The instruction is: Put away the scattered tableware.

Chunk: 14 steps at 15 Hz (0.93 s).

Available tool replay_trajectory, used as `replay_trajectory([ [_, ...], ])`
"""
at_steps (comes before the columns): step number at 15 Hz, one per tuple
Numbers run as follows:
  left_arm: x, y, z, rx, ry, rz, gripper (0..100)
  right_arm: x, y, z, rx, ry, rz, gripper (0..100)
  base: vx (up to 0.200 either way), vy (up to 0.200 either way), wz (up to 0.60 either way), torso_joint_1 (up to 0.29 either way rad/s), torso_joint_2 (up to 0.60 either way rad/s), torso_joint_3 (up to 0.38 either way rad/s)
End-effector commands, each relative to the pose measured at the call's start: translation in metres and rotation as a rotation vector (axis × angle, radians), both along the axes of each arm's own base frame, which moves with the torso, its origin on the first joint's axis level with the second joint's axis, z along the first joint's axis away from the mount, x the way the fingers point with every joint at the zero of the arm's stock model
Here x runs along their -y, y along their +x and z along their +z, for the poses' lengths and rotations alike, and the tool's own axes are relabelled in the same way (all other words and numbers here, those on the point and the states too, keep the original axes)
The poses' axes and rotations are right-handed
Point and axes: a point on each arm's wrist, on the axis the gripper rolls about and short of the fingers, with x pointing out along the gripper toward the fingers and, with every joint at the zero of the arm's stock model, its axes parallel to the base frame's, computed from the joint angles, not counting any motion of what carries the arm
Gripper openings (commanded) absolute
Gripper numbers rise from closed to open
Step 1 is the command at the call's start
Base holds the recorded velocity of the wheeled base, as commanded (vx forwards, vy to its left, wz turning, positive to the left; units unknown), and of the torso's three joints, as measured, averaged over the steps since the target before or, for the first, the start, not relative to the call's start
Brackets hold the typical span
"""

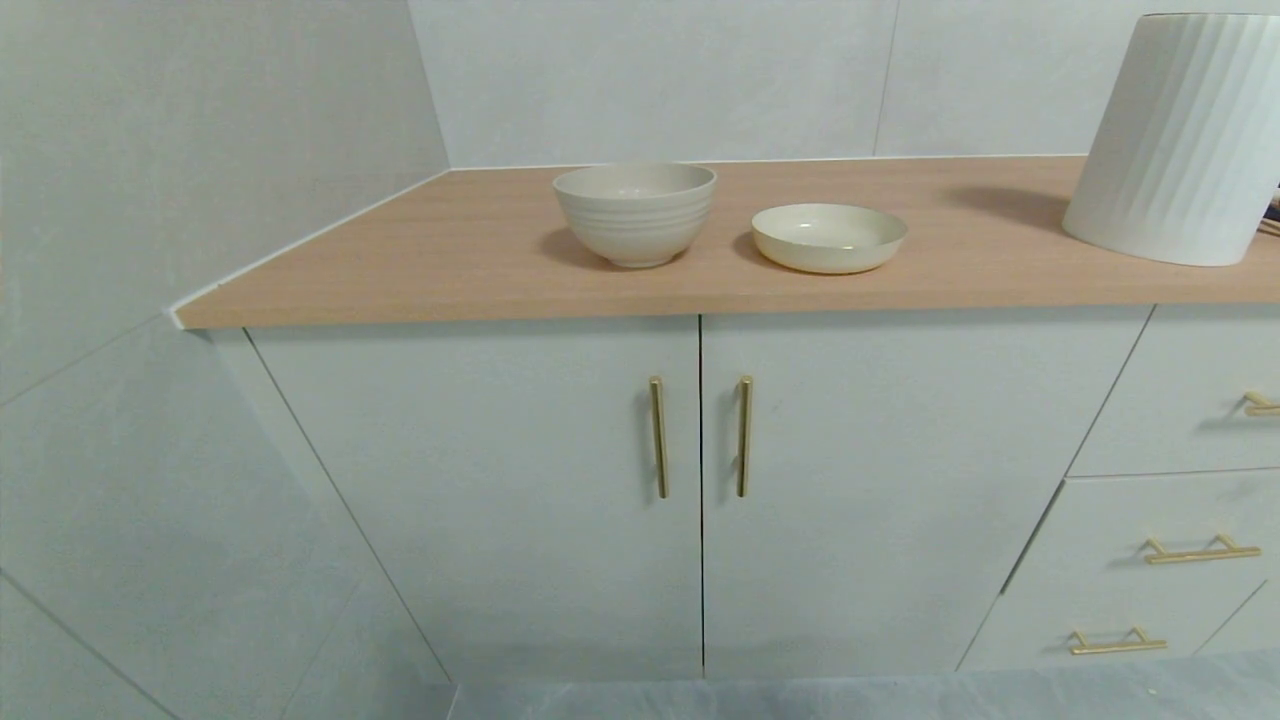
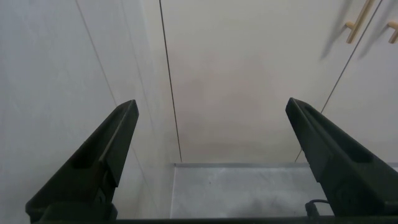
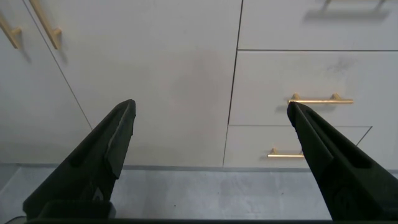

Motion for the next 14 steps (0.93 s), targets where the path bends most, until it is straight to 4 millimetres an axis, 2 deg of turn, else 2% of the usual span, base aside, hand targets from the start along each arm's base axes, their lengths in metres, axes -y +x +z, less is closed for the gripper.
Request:
replay_trajectory([
  [1,0.000,0.000,0.000,0.000,0.000,0.001,100,0.000,0.000,0.000,0.001,-0.001,0.002,100,0.000,0.000,0.00,0.000,0.00,0.000],
  [4,0.000,0.000,0.000,0.000,0.000,0.001,100,0.000,-0.001,0.004,0.019,-0.010,0.007,100,0.000,0.000,0.00,0.000,0.00,0.000],
  [5,0.000,0.000,0.000,0.000,0.000,0.001,100,-0.001,-0.008,0.033,0.106,0.016,0.052,100,0.000,0.000,0.00,0.000,0.00,0.000],
  [6,0.000,0.000,0.000,0.000,0.000,0.001,100,-0.001,-0.011,0.051,0.129,0.080,0.109,100,0.000,0.000,0.00,0.000,0.00,0.000],
  [7,0.000,0.000,0.000,0.000,0.000,0.001,100,-0.002,-0.007,0.061,0.093,0.089,0.170,100,0.000,0.000,0.00,0.000,0.00,0.000],
  [10,0.000,0.000,0.000,0.000,0.000,0.001,100,-0.006,0.020,0.081,-0.075,0.091,0.339,100,0.000,0.000,0.00,0.000,0.00,0.000],
  [14,0.000,0.000,0.000,0.000,0.000,0.001,100,-0.017,0.070,0.105,-0.286,0.089,0.557,100,0.000,0.000,0.00,0.000,0.00,0.000],
])
